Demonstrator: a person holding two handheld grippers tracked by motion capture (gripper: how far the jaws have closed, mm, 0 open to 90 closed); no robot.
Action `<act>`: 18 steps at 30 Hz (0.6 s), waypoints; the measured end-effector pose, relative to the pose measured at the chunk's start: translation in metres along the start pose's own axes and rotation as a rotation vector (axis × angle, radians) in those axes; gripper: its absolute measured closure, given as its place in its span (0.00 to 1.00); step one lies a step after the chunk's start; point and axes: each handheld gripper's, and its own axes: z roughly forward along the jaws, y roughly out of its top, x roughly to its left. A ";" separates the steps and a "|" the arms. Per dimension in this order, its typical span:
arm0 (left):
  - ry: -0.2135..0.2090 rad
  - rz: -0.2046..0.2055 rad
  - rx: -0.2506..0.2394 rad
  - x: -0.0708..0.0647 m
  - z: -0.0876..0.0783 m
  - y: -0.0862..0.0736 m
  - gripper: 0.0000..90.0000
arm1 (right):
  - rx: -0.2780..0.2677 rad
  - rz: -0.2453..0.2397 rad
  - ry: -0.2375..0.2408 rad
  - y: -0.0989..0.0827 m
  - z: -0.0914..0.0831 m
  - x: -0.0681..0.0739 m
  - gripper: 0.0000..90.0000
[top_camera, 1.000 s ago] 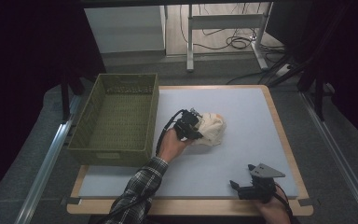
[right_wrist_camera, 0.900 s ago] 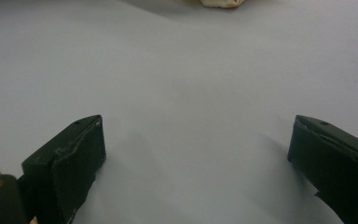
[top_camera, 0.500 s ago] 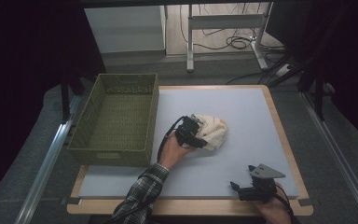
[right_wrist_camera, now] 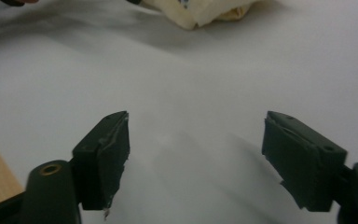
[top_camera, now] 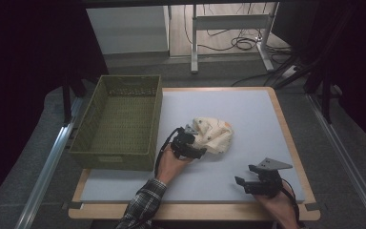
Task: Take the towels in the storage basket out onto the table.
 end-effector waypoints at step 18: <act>0.082 0.083 -0.057 -0.002 0.007 -0.012 0.50 | 0.038 -0.031 -0.004 0.061 0.067 -0.004 0.53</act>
